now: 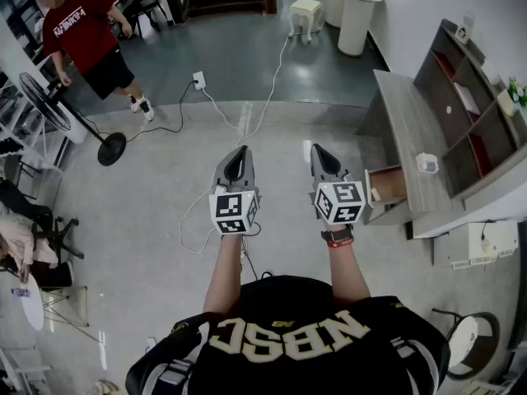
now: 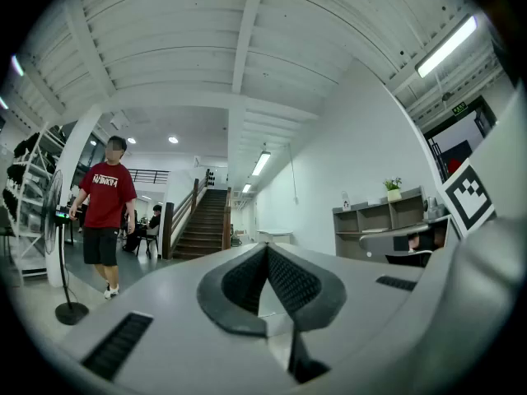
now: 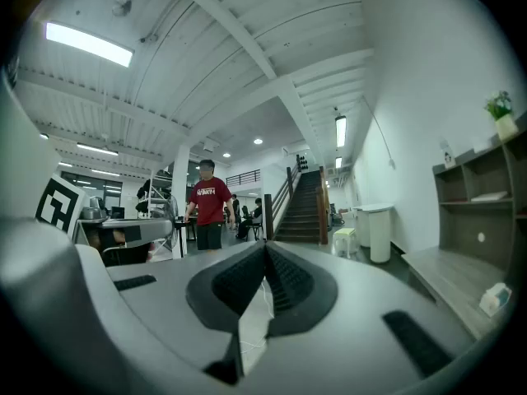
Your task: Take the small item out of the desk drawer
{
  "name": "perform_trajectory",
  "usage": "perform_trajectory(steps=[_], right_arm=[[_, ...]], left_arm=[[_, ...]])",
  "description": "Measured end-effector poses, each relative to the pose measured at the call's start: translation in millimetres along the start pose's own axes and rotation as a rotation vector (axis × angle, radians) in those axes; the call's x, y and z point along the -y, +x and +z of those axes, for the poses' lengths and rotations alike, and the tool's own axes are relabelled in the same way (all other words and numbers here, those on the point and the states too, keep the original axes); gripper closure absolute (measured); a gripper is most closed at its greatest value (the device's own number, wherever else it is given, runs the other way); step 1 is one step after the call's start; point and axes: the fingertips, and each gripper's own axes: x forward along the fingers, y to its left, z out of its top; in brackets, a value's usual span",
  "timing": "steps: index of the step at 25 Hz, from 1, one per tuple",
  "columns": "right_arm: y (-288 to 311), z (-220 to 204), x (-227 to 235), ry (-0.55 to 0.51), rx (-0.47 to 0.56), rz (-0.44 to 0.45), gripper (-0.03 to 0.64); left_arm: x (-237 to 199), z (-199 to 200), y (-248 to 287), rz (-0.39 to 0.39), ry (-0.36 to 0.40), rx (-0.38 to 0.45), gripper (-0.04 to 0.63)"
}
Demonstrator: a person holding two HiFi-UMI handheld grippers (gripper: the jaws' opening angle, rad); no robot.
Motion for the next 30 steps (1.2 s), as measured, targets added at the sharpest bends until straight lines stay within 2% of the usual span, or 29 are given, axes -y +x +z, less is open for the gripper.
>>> perform_trajectory(steps=[9,14,19,23,30], right_arm=[[27.5,-14.2,-53.8,0.029,0.008,0.001,0.611],[43.3,-25.3,-43.8,0.033,-0.026,-0.014,0.611],[74.6,-31.4,-9.2,0.037,-0.034,-0.028,0.611],[116.6,-34.7,38.9,0.069,-0.031,-0.045,0.611],[183.9,5.3,142.0,0.069,0.02,-0.071,0.611]], left_arm=[[-54.4,-12.4,-15.8,0.009,-0.03,0.011,0.586],[-63.7,-25.4,2.4,0.001,-0.039,-0.011,0.586],[-61.4,-39.4,50.4,-0.017,-0.057,-0.023,0.586],[-52.4,-52.8,116.9,-0.052,-0.048,-0.033,0.586],[-16.9,-46.8,248.0,-0.105,-0.054,-0.012,0.586]])
